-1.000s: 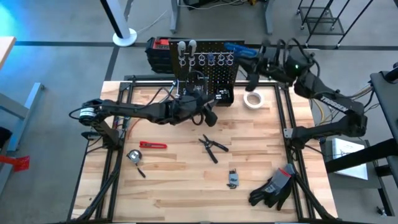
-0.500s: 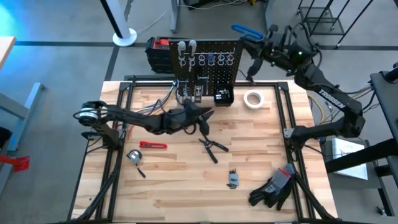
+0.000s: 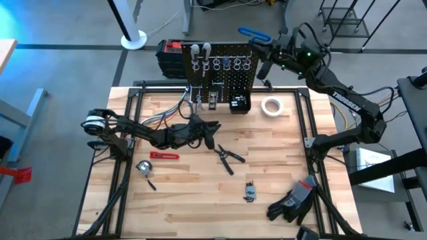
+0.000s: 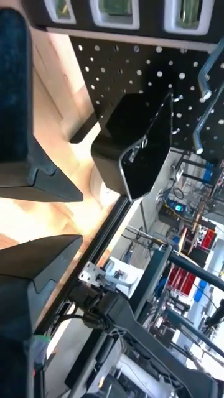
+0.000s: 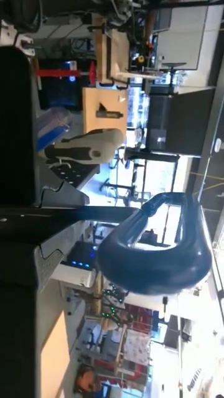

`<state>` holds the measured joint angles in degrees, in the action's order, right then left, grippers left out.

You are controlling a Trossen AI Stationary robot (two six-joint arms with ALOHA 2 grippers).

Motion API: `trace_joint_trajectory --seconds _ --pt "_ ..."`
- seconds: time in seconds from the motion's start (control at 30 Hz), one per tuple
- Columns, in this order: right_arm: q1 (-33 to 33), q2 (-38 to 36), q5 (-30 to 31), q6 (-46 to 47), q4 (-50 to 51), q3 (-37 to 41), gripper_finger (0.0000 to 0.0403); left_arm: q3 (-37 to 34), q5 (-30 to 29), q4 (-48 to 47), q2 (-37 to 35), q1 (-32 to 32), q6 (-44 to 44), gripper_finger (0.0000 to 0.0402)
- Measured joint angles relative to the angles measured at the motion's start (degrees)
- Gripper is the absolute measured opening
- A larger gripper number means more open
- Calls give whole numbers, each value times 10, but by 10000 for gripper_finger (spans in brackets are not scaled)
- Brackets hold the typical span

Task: Hang tools onto peg board
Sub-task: Hang the pick tool on the peg board

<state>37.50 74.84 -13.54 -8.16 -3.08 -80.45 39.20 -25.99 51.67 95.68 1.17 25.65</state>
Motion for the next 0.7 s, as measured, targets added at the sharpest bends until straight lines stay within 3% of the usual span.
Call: trace_joint_trajectory --seconds 0.27,0.7 --pt "7 -20 15 -6 51 4 0 6 0 3 0 -4 -6 84" --pt "8 -22 12 11 43 69 0 28 0 1 0 -4 -29 84"
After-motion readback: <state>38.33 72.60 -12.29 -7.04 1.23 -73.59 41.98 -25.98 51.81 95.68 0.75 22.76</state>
